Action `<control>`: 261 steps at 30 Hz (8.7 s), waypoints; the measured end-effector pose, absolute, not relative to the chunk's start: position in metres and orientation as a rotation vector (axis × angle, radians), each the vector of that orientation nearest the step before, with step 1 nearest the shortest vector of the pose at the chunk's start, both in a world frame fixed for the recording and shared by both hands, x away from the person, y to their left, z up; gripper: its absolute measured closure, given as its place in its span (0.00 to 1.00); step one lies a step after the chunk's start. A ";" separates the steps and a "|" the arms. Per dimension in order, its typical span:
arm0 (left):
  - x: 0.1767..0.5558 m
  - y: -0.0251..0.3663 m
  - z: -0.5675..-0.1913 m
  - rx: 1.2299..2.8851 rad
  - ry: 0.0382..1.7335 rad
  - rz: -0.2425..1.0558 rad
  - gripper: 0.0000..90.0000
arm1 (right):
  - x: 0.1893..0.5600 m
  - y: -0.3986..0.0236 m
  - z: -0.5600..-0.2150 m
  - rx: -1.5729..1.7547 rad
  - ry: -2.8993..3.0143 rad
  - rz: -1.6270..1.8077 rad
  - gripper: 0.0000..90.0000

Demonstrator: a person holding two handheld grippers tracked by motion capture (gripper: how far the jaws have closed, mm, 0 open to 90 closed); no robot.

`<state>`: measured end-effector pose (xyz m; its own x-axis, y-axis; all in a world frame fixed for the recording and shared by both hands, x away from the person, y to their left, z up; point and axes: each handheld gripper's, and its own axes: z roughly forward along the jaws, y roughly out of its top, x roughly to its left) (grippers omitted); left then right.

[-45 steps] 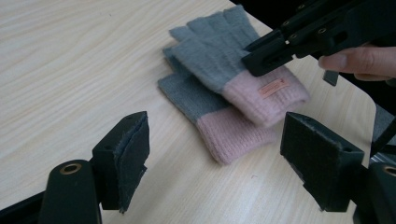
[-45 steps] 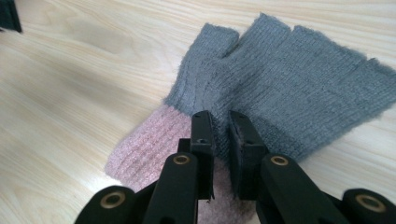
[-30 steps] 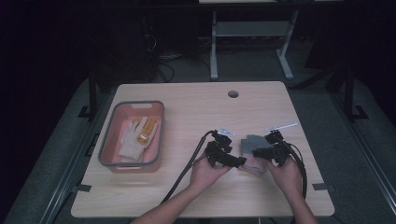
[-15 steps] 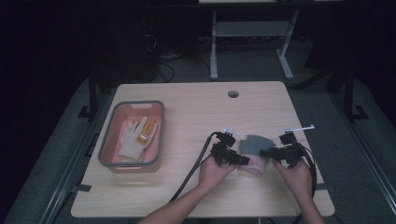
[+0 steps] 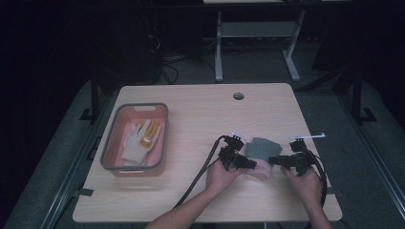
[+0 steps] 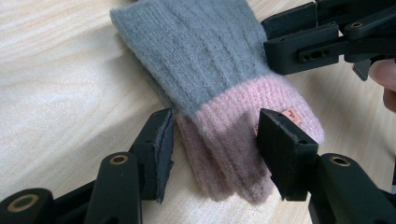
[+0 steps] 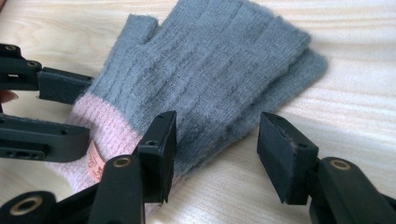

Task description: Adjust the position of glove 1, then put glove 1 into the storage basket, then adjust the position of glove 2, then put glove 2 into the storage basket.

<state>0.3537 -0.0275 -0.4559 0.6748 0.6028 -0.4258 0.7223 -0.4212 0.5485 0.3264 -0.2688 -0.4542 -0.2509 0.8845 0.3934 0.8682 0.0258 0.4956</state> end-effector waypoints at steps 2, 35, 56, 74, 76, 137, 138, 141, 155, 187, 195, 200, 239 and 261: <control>0.353 -0.027 -0.456 2.168 1.020 -0.186 0.48 | 0.327 -0.271 -0.458 1.910 2.228 1.063 0.52; 0.367 -0.013 -0.464 2.030 1.048 -0.451 0.75 | 0.326 -0.267 -0.454 1.935 2.235 1.179 0.89; 0.366 0.015 -0.433 1.989 1.025 -0.372 0.75 | 0.334 -0.243 -0.421 1.828 2.253 1.249 0.89; 0.364 0.056 -0.407 1.967 1.022 -0.284 0.75 | 0.347 -0.210 -0.397 1.735 2.316 1.303 0.89; 0.365 0.059 -0.406 1.965 1.026 -0.281 0.75 | 0.348 -0.208 -0.396 1.730 2.321 1.305 0.89; 0.358 0.156 -0.374 1.888 1.084 -0.145 0.75 | 0.382 -0.111 -0.365 1.574 2.473 1.357 0.89; 0.358 0.158 -0.373 1.879 1.090 -0.145 0.75 | 0.382 -0.110 -0.364 1.572 2.474 1.360 0.89; 0.357 0.162 -0.372 1.874 1.097 -0.146 0.75 | 0.383 -0.106 -0.364 1.561 2.484 1.364 0.89; 0.358 0.201 -0.363 1.833 1.140 -0.111 0.76 | 0.398 -0.070 -0.356 1.503 2.530 1.414 0.89; 0.354 0.265 -0.351 1.767 1.209 -0.033 0.76 | 0.422 -0.008 -0.347 1.423 2.590 1.568 0.89; 0.351 0.284 -0.350 1.758 1.235 -0.012 0.76 | 0.426 0.013 -0.350 1.403 2.615 1.595 0.89; 0.351 0.292 -0.350 1.751 1.244 -0.006 0.76 | 0.428 0.021 -0.349 1.398 2.622 1.616 0.89; 0.344 0.346 -0.372 1.750 1.369 0.058 0.76 | 0.441 0.087 -0.377 1.395 2.715 1.631 0.88; 0.346 0.352 -0.395 1.863 1.491 0.098 0.75 | 0.445 0.101 -0.387 1.396 2.720 1.493 0.86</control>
